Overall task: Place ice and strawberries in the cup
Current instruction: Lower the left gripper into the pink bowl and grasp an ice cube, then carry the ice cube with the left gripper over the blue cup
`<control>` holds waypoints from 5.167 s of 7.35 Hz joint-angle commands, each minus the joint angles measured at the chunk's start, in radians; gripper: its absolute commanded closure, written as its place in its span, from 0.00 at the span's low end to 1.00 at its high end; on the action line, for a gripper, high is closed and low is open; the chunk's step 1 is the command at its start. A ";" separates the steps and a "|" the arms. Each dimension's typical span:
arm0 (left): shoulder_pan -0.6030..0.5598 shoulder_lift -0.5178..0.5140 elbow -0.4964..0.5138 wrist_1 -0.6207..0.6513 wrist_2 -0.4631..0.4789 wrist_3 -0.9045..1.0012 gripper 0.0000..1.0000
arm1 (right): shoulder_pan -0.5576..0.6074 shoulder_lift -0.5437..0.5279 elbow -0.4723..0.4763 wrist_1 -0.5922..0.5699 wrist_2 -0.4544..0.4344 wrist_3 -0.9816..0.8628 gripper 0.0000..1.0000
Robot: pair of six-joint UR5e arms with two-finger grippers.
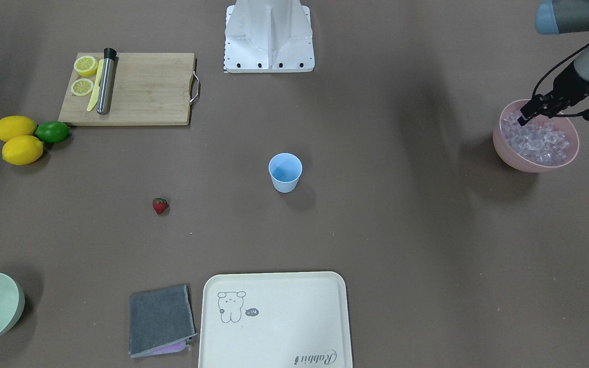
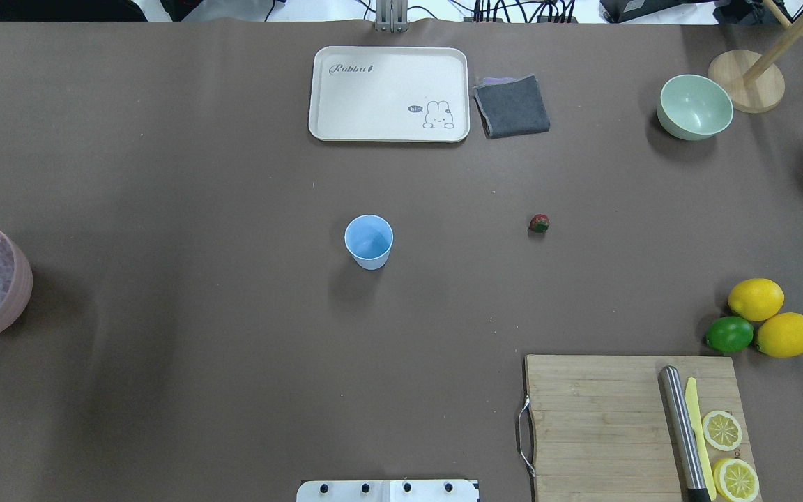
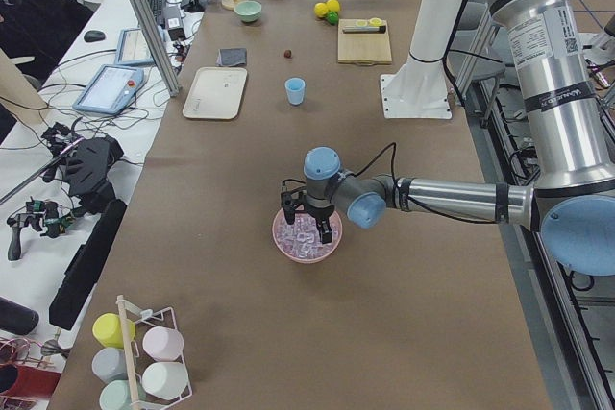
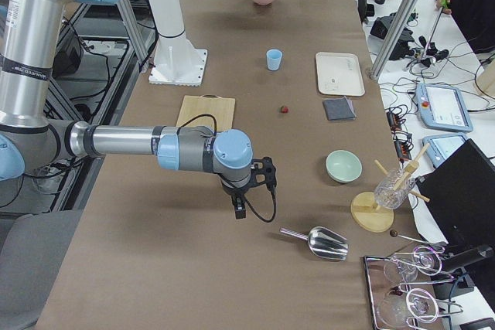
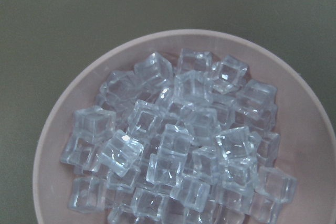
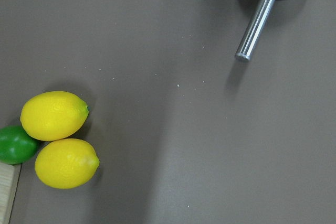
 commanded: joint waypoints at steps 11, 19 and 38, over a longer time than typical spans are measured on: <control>0.102 0.020 0.002 -0.043 0.071 -0.001 0.17 | 0.000 0.001 -0.012 -0.009 0.000 0.014 0.00; 0.126 0.013 0.004 -0.041 0.086 -0.003 0.24 | 0.000 0.013 -0.011 -0.010 0.002 0.029 0.00; -0.115 -0.511 -0.093 0.642 -0.116 0.363 1.00 | 0.000 0.004 -0.012 -0.002 0.022 0.052 0.00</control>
